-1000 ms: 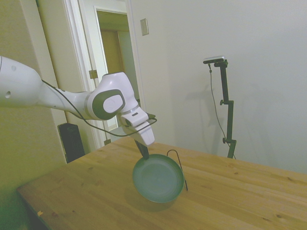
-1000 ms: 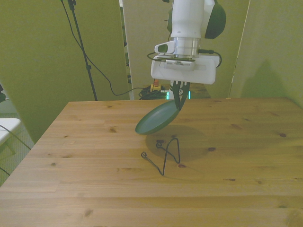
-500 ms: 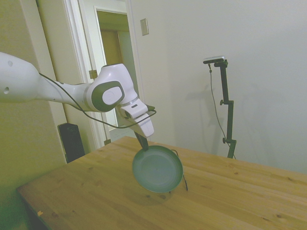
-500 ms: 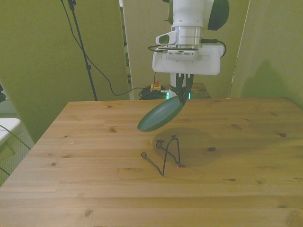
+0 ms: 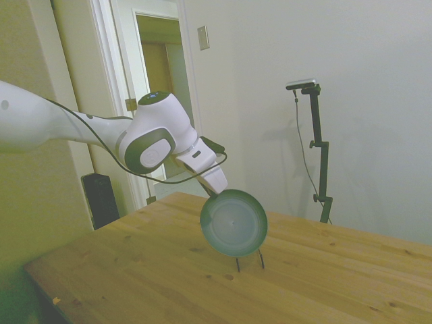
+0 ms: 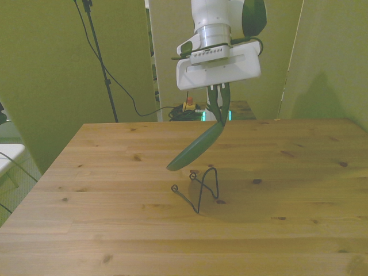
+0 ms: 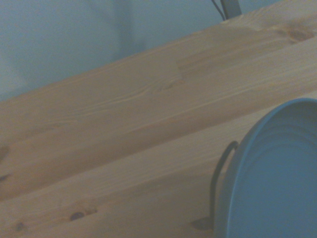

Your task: Load the plate

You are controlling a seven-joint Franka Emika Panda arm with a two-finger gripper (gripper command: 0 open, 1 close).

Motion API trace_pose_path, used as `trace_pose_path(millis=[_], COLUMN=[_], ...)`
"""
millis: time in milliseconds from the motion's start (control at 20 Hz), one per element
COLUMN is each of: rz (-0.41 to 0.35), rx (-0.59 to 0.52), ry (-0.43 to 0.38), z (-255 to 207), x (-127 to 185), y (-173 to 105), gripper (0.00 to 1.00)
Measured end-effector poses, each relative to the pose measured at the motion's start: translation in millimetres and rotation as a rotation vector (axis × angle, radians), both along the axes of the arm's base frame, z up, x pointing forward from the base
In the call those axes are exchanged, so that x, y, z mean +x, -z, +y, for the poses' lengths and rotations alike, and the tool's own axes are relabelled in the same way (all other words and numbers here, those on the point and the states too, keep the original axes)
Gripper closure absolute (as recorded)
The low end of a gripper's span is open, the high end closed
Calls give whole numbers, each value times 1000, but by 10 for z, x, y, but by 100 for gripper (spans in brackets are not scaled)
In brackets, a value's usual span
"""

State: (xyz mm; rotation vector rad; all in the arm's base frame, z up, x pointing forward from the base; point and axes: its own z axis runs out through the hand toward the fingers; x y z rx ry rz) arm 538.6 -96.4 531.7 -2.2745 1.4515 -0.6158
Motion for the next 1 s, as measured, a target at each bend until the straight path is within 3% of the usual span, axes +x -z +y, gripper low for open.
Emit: trace_pose_path(millis=[300,1000], rz=[-64,-157], rx=[65,149], ry=[-10,4], z=[-168,-319], x=[-114,87], y=[-22,200], gripper=[100,100])
